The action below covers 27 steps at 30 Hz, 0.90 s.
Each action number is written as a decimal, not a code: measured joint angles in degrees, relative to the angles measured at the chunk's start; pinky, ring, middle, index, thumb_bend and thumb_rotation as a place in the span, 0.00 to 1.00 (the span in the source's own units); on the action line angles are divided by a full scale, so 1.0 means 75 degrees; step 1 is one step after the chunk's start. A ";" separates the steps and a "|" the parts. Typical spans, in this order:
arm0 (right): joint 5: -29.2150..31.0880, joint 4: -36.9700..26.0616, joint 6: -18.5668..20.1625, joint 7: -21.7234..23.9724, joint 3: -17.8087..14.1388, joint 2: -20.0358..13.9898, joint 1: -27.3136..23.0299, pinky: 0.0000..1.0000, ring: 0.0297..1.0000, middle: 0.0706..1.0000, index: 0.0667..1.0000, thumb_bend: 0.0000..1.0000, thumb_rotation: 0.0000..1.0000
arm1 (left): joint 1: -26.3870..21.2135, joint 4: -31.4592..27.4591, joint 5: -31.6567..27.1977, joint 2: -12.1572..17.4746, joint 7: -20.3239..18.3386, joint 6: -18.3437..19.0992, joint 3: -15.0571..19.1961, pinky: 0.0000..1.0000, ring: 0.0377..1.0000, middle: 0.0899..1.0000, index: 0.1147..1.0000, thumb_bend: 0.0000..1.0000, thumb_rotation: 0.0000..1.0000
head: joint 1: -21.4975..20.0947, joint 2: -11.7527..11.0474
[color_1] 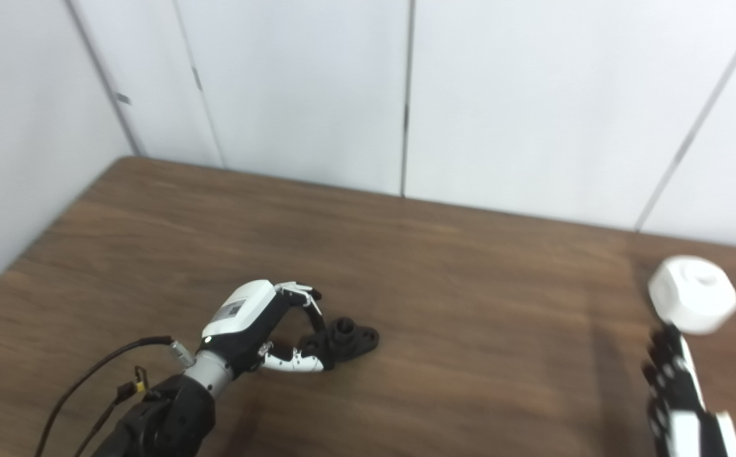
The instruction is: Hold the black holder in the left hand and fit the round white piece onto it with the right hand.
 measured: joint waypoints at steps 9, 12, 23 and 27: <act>-0.0214 -0.0634 0.0388 -0.0231 0.0295 0.0047 0.0000 1.00 1.00 0.97 0.97 0.64 1.00 | 0.0368 -0.0183 0.0444 -0.0104 -0.0162 -0.0667 -0.0772 0.93 0.90 0.79 0.42 0.52 0.05 | -0.0491 0.0562; -0.0388 -0.0820 0.0582 -0.0322 0.0387 0.0065 0.0000 1.00 1.00 0.96 0.97 0.63 1.00 | 0.0476 -0.0181 0.0551 -0.0120 -0.0149 -0.0890 -0.0884 0.93 0.90 0.78 0.42 0.52 0.05 | -0.0621 0.0656; -0.0843 -0.1273 0.1207 -0.0583 0.0905 0.0128 -0.0011 1.00 1.00 0.96 0.96 0.65 1.00 | 0.0536 -0.0133 0.0995 -0.0095 -0.0186 -0.1709 -0.1360 0.98 0.91 0.79 0.42 0.52 0.05 | -0.1136 0.0820; -0.0888 -0.1325 0.1227 -0.0687 0.1017 0.0139 -0.0019 1.00 1.00 0.95 0.97 0.67 1.00 | 0.0559 -0.0139 0.1160 -0.0103 -0.0247 -0.1715 -0.1333 1.00 0.91 0.79 0.42 0.52 0.05 | -0.1277 0.0832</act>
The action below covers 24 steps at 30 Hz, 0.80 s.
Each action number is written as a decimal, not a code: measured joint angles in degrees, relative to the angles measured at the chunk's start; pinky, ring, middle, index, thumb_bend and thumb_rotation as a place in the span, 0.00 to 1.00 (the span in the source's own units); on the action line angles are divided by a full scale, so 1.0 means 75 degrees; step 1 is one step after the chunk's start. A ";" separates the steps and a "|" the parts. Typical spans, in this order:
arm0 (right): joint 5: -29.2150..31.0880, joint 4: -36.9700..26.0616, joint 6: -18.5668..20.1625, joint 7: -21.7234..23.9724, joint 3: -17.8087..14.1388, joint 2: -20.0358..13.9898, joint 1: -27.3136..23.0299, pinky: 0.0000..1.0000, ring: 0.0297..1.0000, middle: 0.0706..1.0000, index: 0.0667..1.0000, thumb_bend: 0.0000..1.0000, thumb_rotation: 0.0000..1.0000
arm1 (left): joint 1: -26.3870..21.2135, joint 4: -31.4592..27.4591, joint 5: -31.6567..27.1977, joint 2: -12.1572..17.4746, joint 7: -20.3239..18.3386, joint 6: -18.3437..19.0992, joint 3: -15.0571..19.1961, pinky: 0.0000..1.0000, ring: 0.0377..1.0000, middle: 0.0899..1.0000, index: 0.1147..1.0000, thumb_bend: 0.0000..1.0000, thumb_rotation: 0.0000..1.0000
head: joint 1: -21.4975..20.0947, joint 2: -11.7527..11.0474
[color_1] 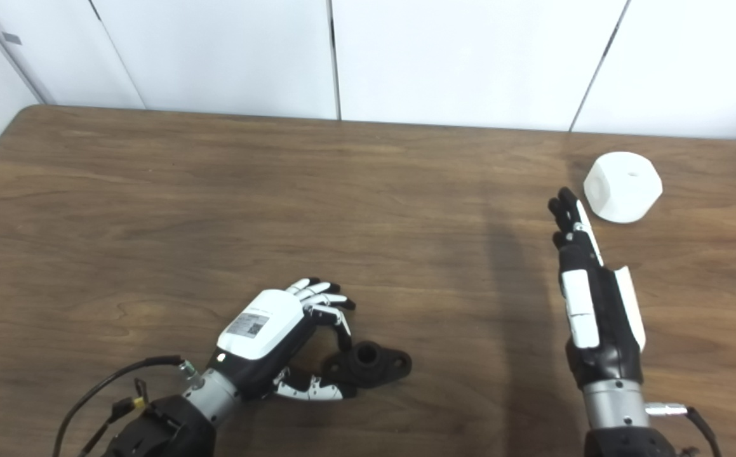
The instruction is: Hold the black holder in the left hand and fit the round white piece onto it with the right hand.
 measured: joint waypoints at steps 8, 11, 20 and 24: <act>-0.0025 -0.0001 0.0020 -0.0228 0.0134 0.0017 -0.0007 1.00 1.00 0.94 0.96 0.67 1.00 | 0.0151 0.0019 0.0263 -0.0175 -0.0025 0.0018 0.0243 0.94 0.89 0.78 0.42 0.52 0.05 | -0.0282 -0.0047; -0.0052 -0.0003 0.0037 -0.0301 0.0138 0.0017 -0.0008 1.00 1.00 0.95 0.96 0.67 1.00 | 0.0257 0.0034 0.0263 -0.0288 0.0041 0.0008 0.0344 0.93 0.88 0.78 0.42 0.52 0.05 | -0.0433 -0.0140; -0.0376 -0.0465 0.0311 -0.0391 -0.0094 -0.0031 -0.0008 1.00 1.00 0.95 0.95 0.69 1.00 | 0.0465 0.0052 0.0263 -0.0451 0.0181 -0.0040 0.0536 0.90 0.88 0.77 0.42 0.52 0.05 | -0.0797 -0.0503; -0.0559 -0.0699 0.0687 -0.0388 -0.0381 -0.0076 -0.0010 1.00 1.00 0.96 0.96 0.62 0.97 | 0.0510 0.0105 0.0263 -0.0460 0.0291 -0.0146 0.0616 0.90 0.88 0.77 0.42 0.52 0.05 | -0.0856 -0.0644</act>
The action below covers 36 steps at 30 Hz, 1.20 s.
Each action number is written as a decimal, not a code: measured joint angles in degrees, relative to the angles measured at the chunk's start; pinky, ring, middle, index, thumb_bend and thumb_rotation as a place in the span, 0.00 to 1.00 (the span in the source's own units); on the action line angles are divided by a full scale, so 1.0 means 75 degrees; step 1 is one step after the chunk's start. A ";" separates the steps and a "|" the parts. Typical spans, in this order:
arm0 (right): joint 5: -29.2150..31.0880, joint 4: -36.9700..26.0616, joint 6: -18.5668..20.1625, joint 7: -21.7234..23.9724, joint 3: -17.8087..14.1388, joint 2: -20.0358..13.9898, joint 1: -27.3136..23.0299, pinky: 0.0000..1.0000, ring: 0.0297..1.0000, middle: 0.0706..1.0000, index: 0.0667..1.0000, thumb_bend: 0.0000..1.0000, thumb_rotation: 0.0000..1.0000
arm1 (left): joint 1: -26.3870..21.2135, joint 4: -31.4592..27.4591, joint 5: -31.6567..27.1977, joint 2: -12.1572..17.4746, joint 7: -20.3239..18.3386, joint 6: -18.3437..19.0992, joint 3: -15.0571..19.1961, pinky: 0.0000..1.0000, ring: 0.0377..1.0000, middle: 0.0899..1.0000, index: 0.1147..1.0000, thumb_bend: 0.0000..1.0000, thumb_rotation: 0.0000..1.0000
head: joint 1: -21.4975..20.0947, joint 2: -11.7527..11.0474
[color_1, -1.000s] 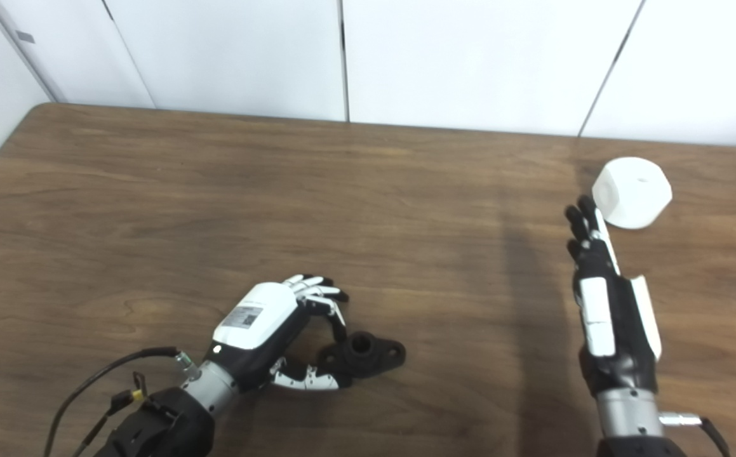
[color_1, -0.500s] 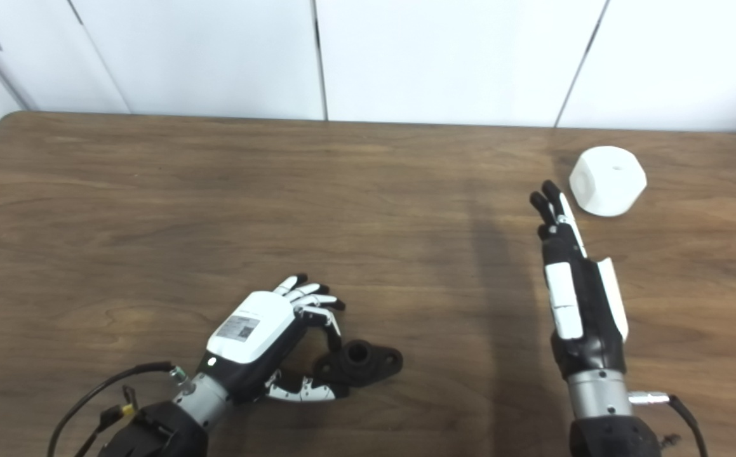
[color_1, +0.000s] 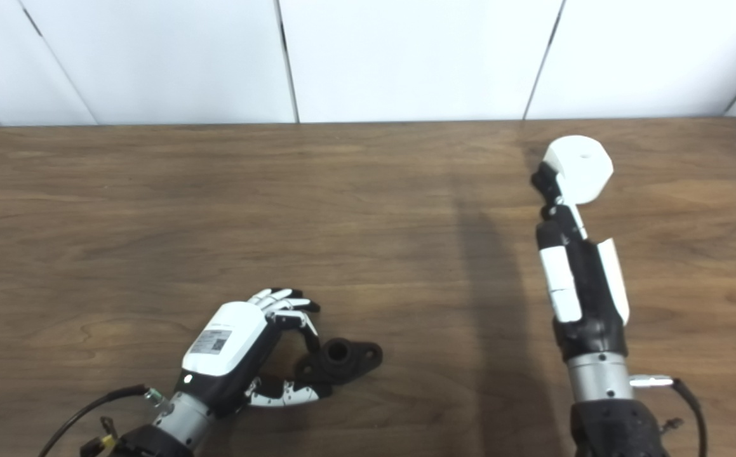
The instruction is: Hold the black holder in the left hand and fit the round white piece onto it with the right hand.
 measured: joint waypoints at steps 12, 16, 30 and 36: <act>-0.2152 -0.0416 0.1324 0.0638 -0.0280 -0.0603 -0.0380 0.99 0.99 0.96 0.96 0.64 0.58 | 0.0195 0.0120 -0.0007 -0.0033 0.0286 -0.0209 0.0299 0.86 0.86 0.76 0.42 0.52 0.05 | -0.0234 -0.0527; -0.2574 -0.0249 0.1372 0.0868 -0.0471 -0.1314 -0.0361 1.00 1.00 0.97 0.96 0.69 0.48 | 0.0277 0.0204 -0.0008 -0.0033 0.0407 -0.0217 0.0402 0.87 0.86 0.75 0.42 0.52 0.05 | -0.0363 -0.0714; -0.3867 0.1401 0.1411 0.1090 -0.0272 -0.1974 -0.1885 0.95 1.00 0.98 0.93 0.74 0.40 | 0.0354 0.0565 -0.0178 0.0031 0.0913 -0.0774 0.0495 0.89 0.87 0.76 0.42 0.52 0.04 | -0.1488 -0.1254; -0.4091 0.1846 0.1411 0.1103 -0.0212 -0.1974 -0.2243 0.94 1.00 1.00 0.93 0.70 0.38 | 0.0363 0.0678 -0.0294 0.0083 0.1046 -0.0914 0.0548 0.90 0.88 0.76 0.42 0.52 0.04 | -0.1617 -0.1360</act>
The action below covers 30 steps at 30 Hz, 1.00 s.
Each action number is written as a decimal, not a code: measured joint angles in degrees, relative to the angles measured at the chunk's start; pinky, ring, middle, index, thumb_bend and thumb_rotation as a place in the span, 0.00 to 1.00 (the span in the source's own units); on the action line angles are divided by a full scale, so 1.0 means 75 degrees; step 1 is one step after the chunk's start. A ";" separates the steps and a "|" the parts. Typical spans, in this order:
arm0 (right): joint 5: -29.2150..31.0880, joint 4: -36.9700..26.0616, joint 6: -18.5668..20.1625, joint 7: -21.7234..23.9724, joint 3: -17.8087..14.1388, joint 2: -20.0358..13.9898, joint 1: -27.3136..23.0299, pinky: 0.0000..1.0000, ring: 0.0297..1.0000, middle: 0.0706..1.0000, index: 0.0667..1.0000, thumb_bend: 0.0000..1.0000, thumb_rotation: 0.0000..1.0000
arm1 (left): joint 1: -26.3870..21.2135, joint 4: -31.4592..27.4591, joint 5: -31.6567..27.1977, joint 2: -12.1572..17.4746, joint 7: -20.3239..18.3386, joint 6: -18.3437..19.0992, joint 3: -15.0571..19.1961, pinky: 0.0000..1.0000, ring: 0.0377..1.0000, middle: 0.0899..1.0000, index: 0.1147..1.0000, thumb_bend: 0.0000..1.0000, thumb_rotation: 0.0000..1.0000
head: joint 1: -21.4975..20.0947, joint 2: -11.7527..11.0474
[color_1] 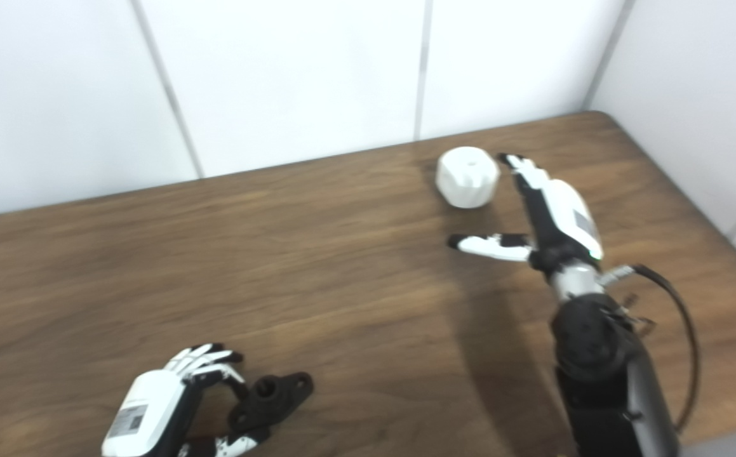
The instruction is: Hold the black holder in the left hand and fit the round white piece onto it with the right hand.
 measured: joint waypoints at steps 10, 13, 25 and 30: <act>-0.0254 0.1154 0.0001 0.0041 -0.0032 -0.0223 -0.0782 0.87 1.00 0.97 0.91 0.74 0.41 | 0.0003 0.0001 -0.0009 0.0021 0.0002 -0.0006 -0.0018 0.91 0.88 0.76 0.42 0.52 0.04 | -0.0035 -0.0047; -0.0287 0.1488 0.0002 0.0104 -0.0033 -0.0244 -0.0992 0.87 1.00 0.98 0.91 0.74 0.40 | 0.0005 0.0002 -0.0011 0.0025 0.0003 -0.0008 -0.0019 0.91 0.88 0.76 0.42 0.52 0.04 | -0.0035 -0.0047; -0.0681 0.2091 0.0001 0.0434 0.0084 -0.0451 -0.1601 0.96 1.00 0.97 0.93 0.72 0.43 | 0.0028 -0.0001 -0.0068 0.0024 -0.0002 -0.0007 -0.0021 0.92 0.88 0.76 0.42 0.52 0.04 | -0.0012 -0.0023; -0.0676 0.2389 0.0001 0.0427 0.0224 -0.0670 -0.1755 0.99 1.00 0.95 0.93 0.73 0.41 | 0.0038 -0.0002 -0.0070 0.0026 0.0000 -0.0008 -0.0012 0.92 0.88 0.77 0.42 0.52 0.04 | 0.0058 -0.0012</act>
